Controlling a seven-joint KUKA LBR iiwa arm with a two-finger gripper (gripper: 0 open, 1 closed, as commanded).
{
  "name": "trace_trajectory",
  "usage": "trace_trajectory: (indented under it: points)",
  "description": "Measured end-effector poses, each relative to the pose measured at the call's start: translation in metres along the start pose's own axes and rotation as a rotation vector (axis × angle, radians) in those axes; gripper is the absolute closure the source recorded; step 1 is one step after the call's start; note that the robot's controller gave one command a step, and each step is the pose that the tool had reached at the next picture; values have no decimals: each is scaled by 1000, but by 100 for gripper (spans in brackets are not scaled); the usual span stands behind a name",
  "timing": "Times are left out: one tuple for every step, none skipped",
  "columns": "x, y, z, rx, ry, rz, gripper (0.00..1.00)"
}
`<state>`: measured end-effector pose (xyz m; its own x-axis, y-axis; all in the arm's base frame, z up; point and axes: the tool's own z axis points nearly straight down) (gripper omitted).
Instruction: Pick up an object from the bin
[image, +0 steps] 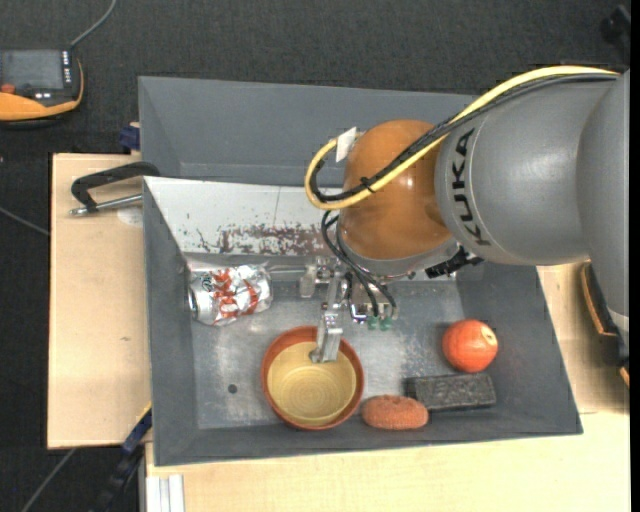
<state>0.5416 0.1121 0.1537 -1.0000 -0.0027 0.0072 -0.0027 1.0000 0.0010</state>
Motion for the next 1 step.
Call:
trace_trajectory:
  points:
    - [-49,-11,87,-1,0,-82,0]
